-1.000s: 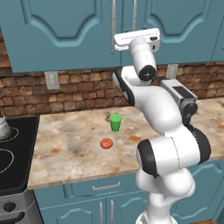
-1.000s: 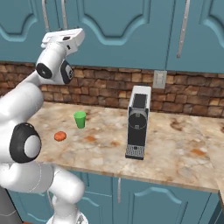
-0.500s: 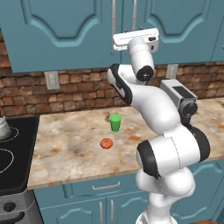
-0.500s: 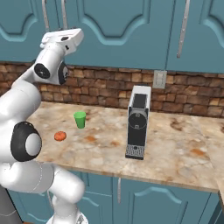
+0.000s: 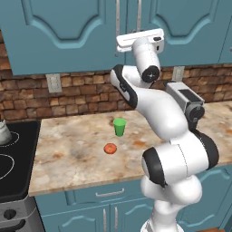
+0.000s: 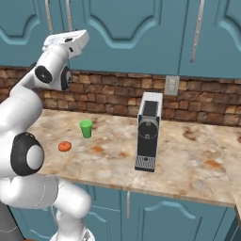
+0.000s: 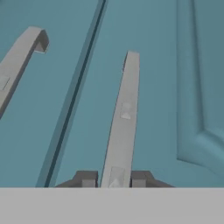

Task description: Pick the pan from the cabinet and place it on the stove. Then turn on the stove burner for the pan.

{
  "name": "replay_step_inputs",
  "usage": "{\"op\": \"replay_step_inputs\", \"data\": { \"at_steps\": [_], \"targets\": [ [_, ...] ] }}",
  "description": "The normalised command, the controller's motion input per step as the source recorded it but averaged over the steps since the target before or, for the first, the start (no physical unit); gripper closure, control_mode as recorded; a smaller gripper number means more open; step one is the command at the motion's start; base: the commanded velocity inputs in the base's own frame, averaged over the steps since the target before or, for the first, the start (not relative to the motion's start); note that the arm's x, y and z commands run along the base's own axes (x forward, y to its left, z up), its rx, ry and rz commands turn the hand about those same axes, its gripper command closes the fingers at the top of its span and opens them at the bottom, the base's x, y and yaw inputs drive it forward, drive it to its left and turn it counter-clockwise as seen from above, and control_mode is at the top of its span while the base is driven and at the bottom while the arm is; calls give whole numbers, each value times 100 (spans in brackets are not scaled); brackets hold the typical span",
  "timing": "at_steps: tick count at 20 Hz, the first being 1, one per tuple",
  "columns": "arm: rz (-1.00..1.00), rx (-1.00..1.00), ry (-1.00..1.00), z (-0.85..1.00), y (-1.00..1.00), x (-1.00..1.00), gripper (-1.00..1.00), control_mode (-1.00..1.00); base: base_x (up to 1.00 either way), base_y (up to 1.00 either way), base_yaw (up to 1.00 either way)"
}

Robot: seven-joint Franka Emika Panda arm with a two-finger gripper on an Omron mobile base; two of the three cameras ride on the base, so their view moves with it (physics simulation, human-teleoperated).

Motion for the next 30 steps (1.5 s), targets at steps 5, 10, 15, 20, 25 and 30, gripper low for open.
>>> {"op": "replay_step_inputs", "data": {
  "at_steps": [5,10,15,20,25,30],
  "targets": [
    [3,0,5,1,-9,-3,100,-100,0,0,0],
    [12,0,0,14,-24,-37,100,-100,0,0,0],
    [21,0,3,20,-31,-55,100,-100,0,0,0],
    [18,0,10,35,-42,-70,100,-100,0,0,0],
    [17,0,11,46,-42,-79,100,-100,0,0,0],
    [14,0,4,40,-52,-100,100,-100,0,0,0]
  ]
}}
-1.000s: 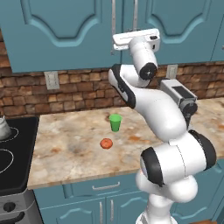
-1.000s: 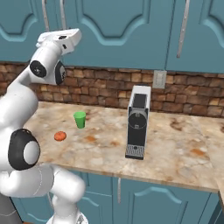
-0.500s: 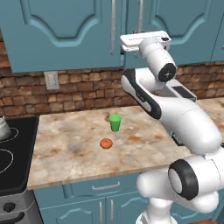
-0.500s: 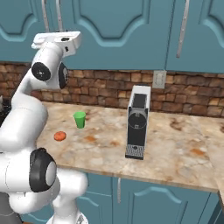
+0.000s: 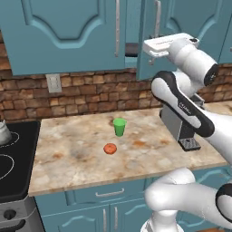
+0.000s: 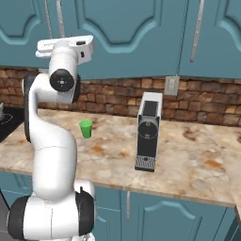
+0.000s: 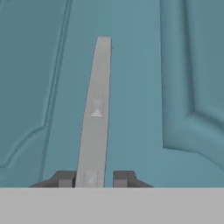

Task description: Pick the pan from the cabinet and place it on the stove. Then turn on the stove burner for the pan.

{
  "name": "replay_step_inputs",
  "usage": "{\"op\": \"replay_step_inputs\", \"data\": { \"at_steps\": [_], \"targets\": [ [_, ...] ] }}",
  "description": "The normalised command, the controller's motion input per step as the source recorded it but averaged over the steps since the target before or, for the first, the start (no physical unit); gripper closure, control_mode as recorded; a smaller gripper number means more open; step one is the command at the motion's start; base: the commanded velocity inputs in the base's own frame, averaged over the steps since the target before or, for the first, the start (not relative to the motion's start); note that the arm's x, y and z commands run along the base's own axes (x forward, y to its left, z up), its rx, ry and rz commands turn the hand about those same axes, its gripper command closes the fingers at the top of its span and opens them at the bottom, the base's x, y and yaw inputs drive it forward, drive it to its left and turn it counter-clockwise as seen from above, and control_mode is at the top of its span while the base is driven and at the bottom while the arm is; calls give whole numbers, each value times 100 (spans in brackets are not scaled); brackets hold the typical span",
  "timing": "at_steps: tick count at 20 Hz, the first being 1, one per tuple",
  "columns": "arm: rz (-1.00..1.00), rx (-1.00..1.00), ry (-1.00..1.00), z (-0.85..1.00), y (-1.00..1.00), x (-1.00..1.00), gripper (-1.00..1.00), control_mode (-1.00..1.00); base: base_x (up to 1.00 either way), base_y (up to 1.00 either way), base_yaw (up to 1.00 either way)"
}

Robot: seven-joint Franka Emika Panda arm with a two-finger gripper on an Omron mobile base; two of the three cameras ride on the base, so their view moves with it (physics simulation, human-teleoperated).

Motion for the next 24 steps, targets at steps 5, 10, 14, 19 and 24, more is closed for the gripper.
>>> {"op": "replay_step_inputs", "data": {
  "at_steps": [5,10,14,19,24],
  "targets": [
    [14,0,0,31,-62,-100,100,-100,0,0,0],
    [13,0,0,20,-54,-95,100,-100,0,0,0],
    [3,-1,-1,-1,-5,-59,-100,-100,0,0,0],
    [0,0,-14,10,-15,-89,-100,-100,0,0,0],
    [-6,-1,-17,17,-9,-100,-100,-100,0,0,0]
  ]
}}
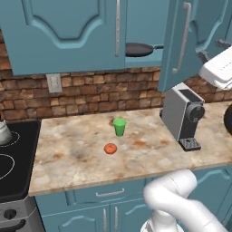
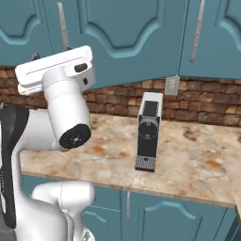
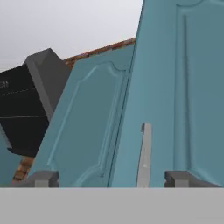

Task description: Pick the pan from the cabinet and place it on the stove. Then turn on the stove burner for the pan.

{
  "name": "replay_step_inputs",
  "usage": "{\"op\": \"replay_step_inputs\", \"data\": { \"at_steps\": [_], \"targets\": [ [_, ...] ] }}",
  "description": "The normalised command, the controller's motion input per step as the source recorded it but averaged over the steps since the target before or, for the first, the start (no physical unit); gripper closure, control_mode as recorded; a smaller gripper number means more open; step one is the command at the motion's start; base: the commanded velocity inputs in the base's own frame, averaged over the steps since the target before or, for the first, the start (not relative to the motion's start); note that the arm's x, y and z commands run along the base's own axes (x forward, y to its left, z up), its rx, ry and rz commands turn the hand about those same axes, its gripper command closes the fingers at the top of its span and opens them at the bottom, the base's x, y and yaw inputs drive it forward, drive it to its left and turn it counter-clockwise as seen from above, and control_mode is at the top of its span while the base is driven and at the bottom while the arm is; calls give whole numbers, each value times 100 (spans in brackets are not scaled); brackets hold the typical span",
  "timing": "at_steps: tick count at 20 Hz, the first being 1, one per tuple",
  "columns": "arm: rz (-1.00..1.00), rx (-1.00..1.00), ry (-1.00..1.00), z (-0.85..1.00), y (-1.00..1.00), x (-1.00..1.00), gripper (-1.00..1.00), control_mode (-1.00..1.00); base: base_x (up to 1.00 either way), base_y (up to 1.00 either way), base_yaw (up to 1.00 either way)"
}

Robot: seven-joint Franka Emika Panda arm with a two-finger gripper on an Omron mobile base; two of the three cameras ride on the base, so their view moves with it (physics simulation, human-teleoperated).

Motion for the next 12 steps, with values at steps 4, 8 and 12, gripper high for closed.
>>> {"op": "replay_step_inputs", "data": {
  "at_steps": [4,8,12],
  "targets": [
    [-24,-14,-6,9,49,-75,-100,-100,0,0,0],
    [-32,-22,1,0,56,-42,-100,-100,0,0,0],
    [-35,-24,11,-2,55,-15,-100,-100,0,0,0]
  ]
}}
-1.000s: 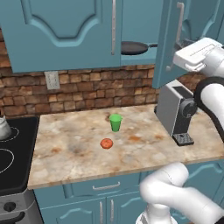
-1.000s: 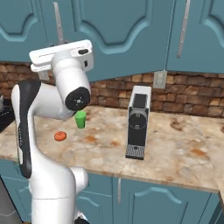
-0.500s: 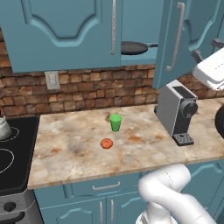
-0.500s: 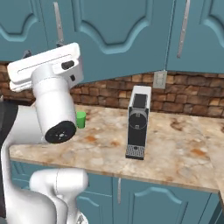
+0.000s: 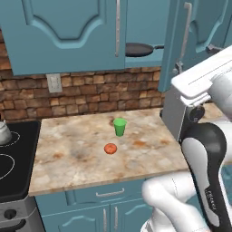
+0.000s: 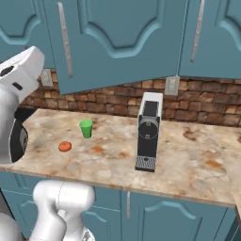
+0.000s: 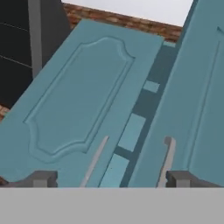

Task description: Pick the pan from the cabinet and place it on the stove. Then turn on the stove burner for the pan.

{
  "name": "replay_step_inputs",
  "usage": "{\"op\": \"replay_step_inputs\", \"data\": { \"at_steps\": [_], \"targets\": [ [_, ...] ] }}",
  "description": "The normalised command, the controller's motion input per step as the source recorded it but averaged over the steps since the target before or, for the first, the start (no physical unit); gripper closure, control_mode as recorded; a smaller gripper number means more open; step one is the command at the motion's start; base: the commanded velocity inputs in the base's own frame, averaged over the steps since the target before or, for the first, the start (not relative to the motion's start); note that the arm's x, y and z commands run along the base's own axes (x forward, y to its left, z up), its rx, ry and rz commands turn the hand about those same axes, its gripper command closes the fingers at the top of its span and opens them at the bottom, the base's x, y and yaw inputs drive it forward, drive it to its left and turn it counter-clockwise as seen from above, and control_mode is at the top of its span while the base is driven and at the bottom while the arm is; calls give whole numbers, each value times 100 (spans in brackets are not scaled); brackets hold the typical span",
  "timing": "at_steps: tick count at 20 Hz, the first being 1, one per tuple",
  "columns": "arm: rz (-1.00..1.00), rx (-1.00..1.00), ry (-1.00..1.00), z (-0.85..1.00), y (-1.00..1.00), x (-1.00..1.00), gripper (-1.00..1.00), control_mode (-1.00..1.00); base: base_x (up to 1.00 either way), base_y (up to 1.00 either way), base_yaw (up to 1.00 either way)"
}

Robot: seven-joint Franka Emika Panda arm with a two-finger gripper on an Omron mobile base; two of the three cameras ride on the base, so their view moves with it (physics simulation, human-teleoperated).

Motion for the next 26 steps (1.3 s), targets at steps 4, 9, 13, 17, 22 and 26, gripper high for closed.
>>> {"op": "replay_step_inputs", "data": {
  "at_steps": [4,9,13,17,22,26],
  "targets": [
    [-43,-24,14,-11,38,0,-100,-100,0,0,0],
    [-45,-23,16,-17,37,10,-100,-100,0,0,0],
    [-44,-26,19,-18,37,38,-100,-100,0,0,0],
    [-38,-27,22,-16,35,63,-100,-100,0,0,0],
    [-31,-20,23,-13,10,75,-100,-100,0,0,0],
    [-23,-10,21,-11,-9,74,-100,-100,0,0,0]
  ]
}}
